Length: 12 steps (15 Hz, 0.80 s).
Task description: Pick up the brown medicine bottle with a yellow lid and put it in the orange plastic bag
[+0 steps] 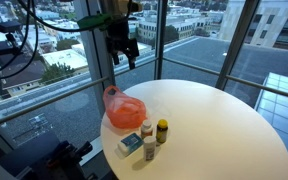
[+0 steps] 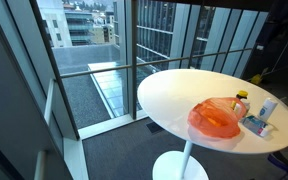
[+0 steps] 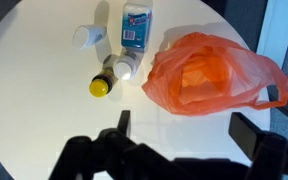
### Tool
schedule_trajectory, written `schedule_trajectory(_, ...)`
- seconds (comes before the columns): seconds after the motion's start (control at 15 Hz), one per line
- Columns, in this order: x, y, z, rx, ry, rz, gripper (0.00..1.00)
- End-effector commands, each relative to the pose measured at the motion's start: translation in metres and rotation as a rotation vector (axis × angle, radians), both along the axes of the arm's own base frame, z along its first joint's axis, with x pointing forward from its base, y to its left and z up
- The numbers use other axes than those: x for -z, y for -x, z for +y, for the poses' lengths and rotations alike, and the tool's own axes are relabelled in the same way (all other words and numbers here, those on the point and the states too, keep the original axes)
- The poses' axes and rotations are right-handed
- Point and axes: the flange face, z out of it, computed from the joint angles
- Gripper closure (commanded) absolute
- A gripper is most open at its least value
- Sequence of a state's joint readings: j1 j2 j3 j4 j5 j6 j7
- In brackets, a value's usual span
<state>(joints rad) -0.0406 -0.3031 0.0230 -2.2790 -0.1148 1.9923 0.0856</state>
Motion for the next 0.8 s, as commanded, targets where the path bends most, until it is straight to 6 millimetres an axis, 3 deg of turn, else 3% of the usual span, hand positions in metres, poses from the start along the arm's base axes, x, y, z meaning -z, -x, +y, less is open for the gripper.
schedule_trajectory(0.0, -0.001, -0.002, -0.002, 0.005, -0.001, 0.001, 0.00)
schedule_trajectory(0.27, 0.003, -0.010, -0.014, 0.058, 0.002, -0.013, 0.00)
schedule_trajectory(0.73, 0.040, -0.033, -0.073, 0.193, -0.015, -0.033, 0.00)
